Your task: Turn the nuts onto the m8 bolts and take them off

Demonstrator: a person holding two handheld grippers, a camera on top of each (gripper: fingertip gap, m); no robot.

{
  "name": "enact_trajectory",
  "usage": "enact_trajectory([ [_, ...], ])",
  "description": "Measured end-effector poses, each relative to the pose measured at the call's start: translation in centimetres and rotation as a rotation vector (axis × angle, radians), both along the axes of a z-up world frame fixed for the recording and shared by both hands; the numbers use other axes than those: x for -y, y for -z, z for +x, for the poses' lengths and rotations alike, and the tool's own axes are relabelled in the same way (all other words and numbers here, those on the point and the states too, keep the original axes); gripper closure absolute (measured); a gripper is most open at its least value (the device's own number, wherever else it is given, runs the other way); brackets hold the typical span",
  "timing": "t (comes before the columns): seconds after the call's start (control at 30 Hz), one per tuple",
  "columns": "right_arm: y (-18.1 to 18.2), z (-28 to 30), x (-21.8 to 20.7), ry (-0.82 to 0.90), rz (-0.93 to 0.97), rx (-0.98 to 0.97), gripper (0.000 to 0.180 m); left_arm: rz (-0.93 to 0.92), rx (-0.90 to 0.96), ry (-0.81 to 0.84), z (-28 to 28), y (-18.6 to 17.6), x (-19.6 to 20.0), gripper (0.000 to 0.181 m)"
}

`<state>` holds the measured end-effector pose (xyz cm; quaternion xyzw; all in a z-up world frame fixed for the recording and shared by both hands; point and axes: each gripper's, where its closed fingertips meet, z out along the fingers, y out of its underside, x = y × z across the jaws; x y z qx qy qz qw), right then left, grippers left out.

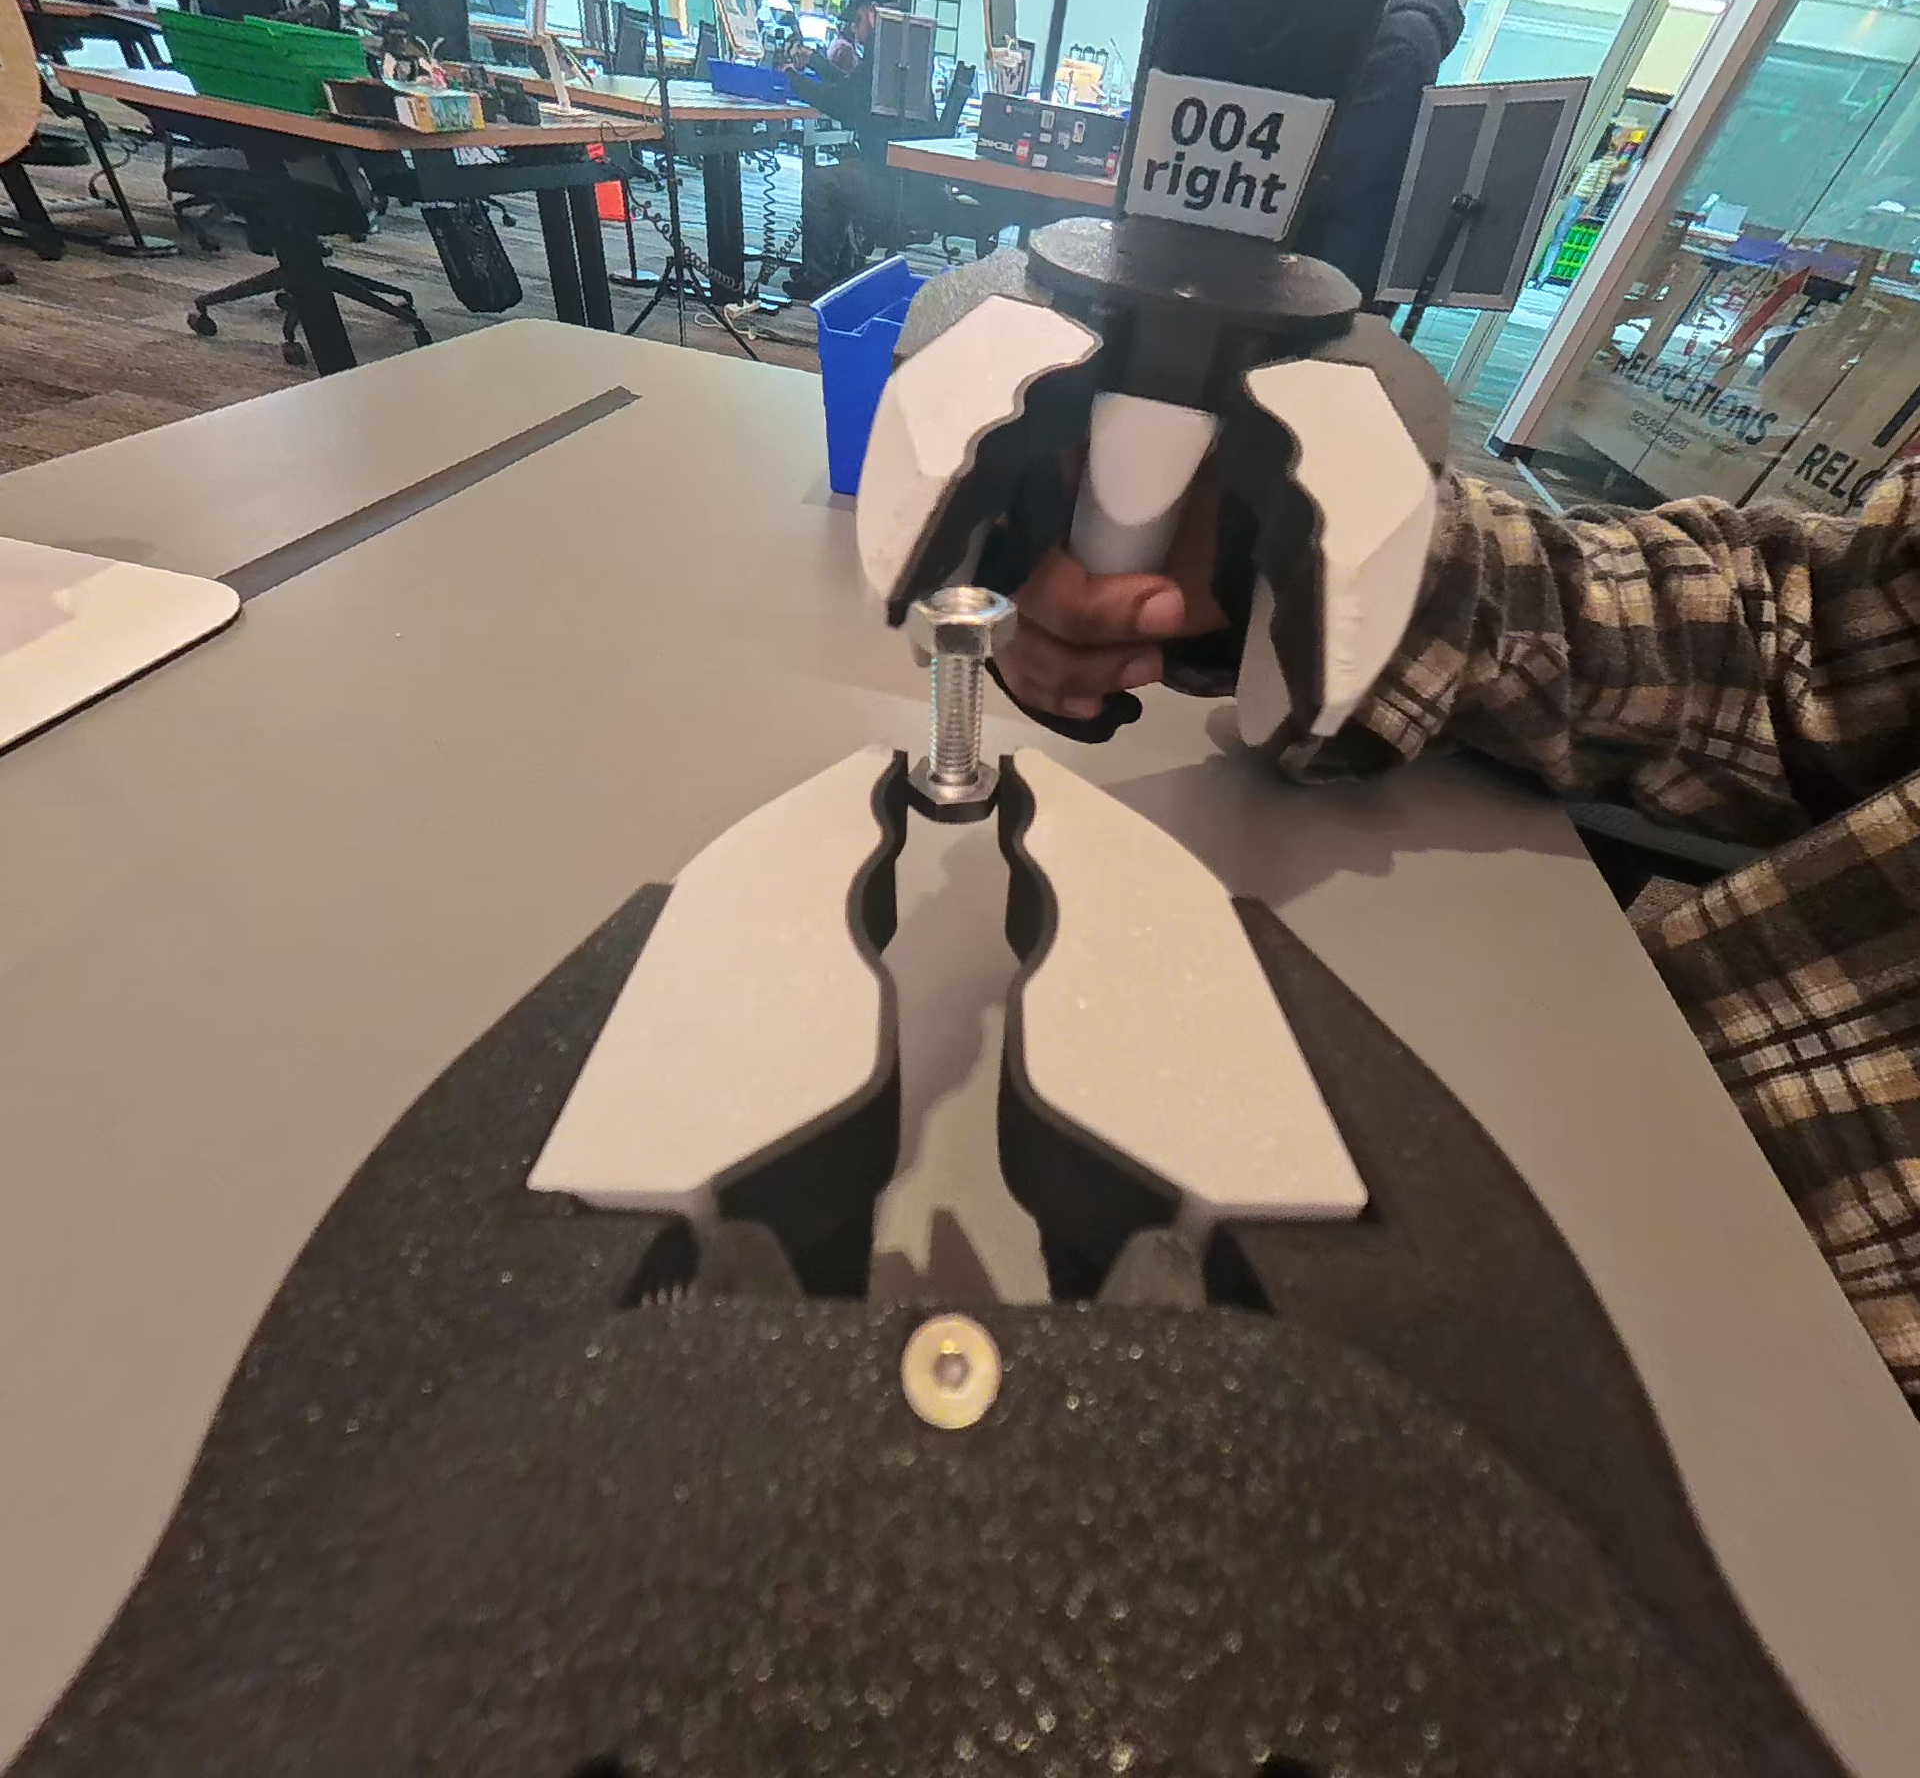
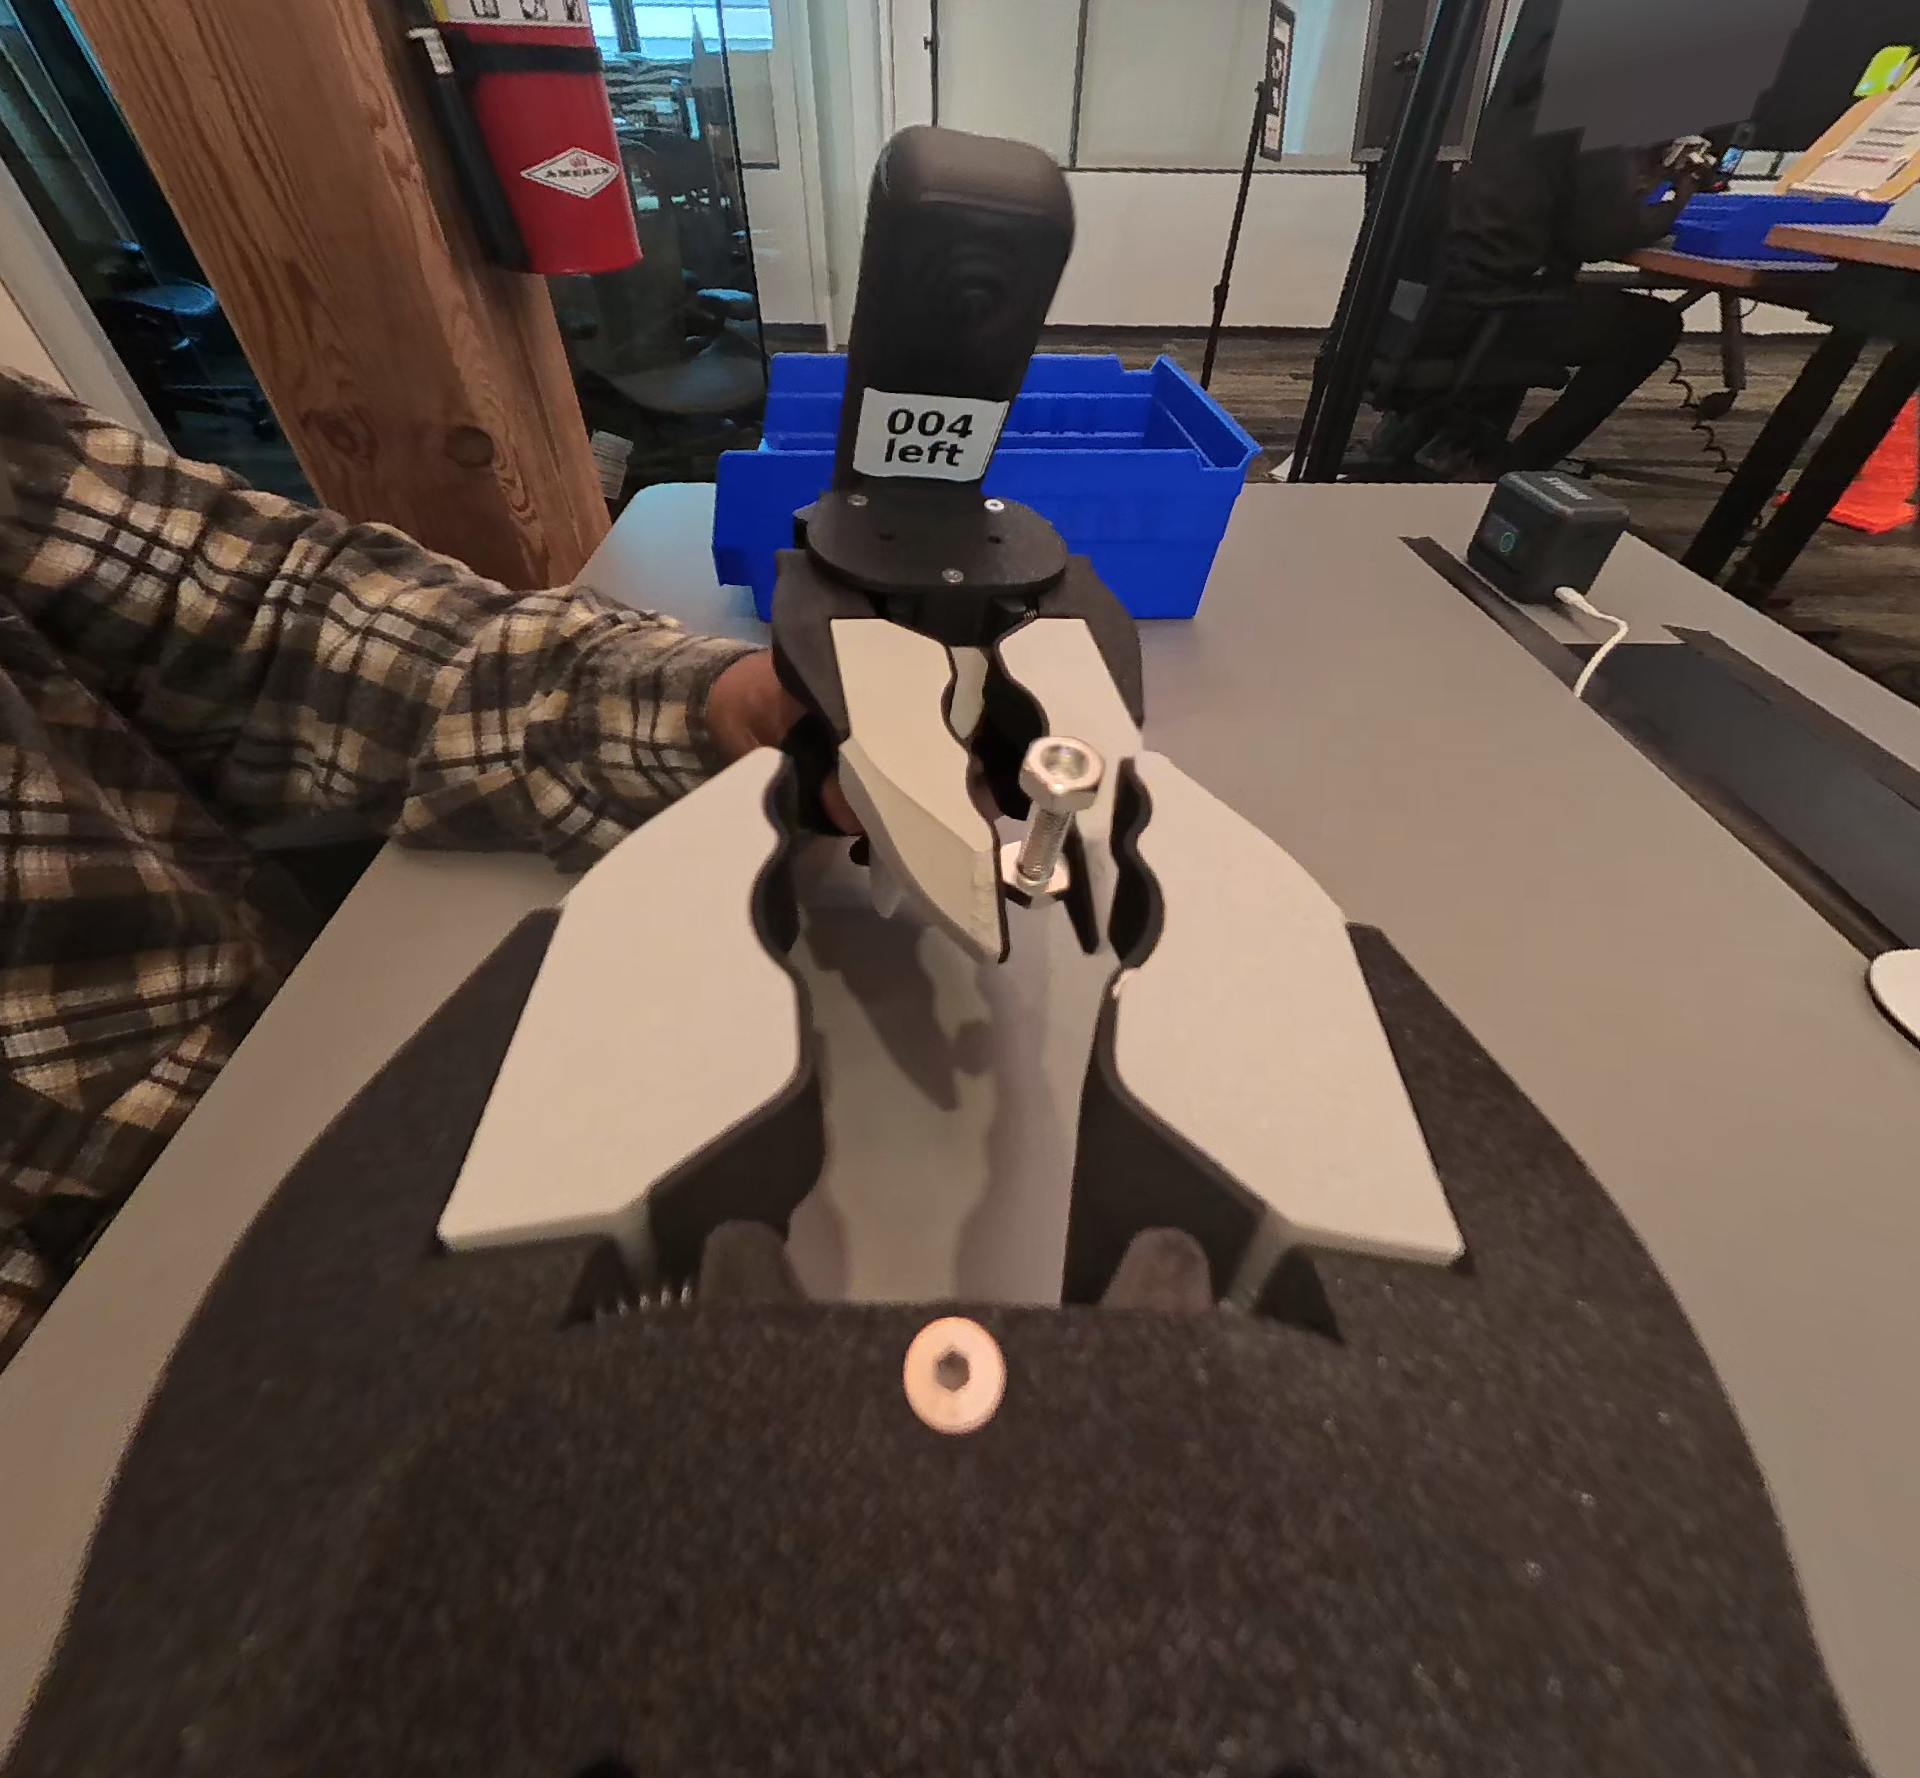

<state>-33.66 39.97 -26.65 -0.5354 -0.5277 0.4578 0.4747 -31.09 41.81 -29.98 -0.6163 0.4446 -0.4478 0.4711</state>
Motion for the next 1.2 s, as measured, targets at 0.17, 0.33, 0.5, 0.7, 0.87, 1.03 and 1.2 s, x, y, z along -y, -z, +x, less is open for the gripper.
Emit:
enact_trajectory([
  [0.17,0.1,-0.8,0.4,-0.045,-0.015,0.003,0.121,0.007,0.004,0.013,0.2,-0.1,0.3,0.165],
  [0.33,0.2,-0.4,0.6,-0.033,-0.009,0.006,0.116,-0.010,0.010,0.003,-0.1,-0.1,0.0,0.165],
  [0.5,0.0,-0.2,0.1,-0.021,-0.013,-0.003,0.118,-0.004,0.010,0.013,0.1,-0.1,0.2,0.165],
  [0.7,0.1,-0.7,0.6,-0.041,-0.003,0.009,0.115,-0.007,0.016,0.007,0.0,-0.2,0.1,0.165],
  [0.87,0.1,0.1,0.2,-0.011,0.000,0.007,0.117,-0.002,0.004,0.006,0.0,-0.1,0.1,0.165],
  [1.03,0.2,-0.9,0.4,-0.040,-0.003,0.013,0.115,0.007,0.000,0.012,0.2,-0.1,0.3,0.165],
  [1.2,0.6,0.0,0.8,-0.016,0.011,0.017,0.110,-0.012,0.006,-0.007,-0.2,-0.1,-0.2,0.165],
])
